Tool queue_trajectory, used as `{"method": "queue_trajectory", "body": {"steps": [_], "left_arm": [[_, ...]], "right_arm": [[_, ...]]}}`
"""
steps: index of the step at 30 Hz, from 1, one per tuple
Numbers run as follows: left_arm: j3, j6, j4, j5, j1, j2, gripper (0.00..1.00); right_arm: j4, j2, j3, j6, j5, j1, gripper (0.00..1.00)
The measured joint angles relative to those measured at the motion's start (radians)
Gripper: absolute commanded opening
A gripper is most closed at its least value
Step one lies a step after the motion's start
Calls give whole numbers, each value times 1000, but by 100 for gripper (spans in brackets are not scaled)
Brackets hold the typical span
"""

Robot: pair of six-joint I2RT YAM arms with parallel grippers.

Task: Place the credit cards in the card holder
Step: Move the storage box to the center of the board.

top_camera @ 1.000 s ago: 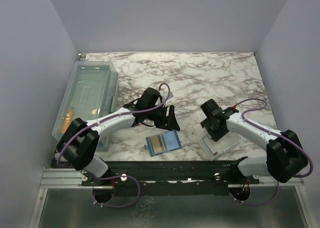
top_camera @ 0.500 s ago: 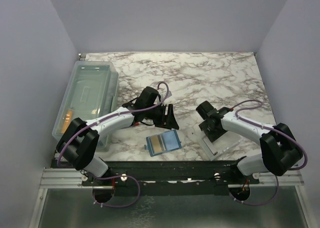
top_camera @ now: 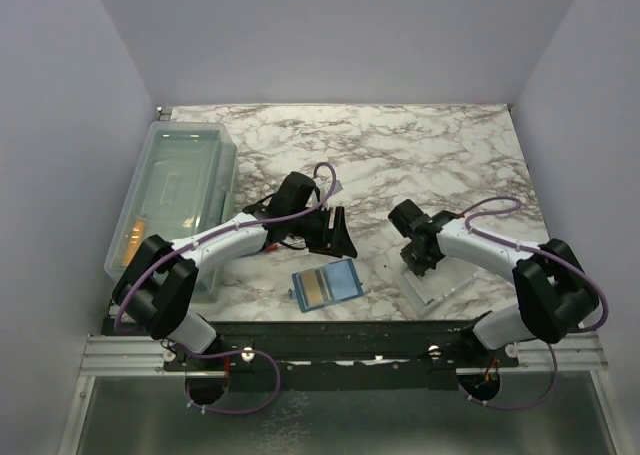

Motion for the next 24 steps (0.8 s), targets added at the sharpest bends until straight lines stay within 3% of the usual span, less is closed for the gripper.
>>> {"method": "queue_trajectory", "body": {"steps": [17,24], "left_arm": [[2,3,-3,4,11,0,60],[59,19,-61,4,23,-3,60]], "right_arm": [[-20,185,182,-72,27,3,9],[-21,273,284,-96,33,-32,8]]}}
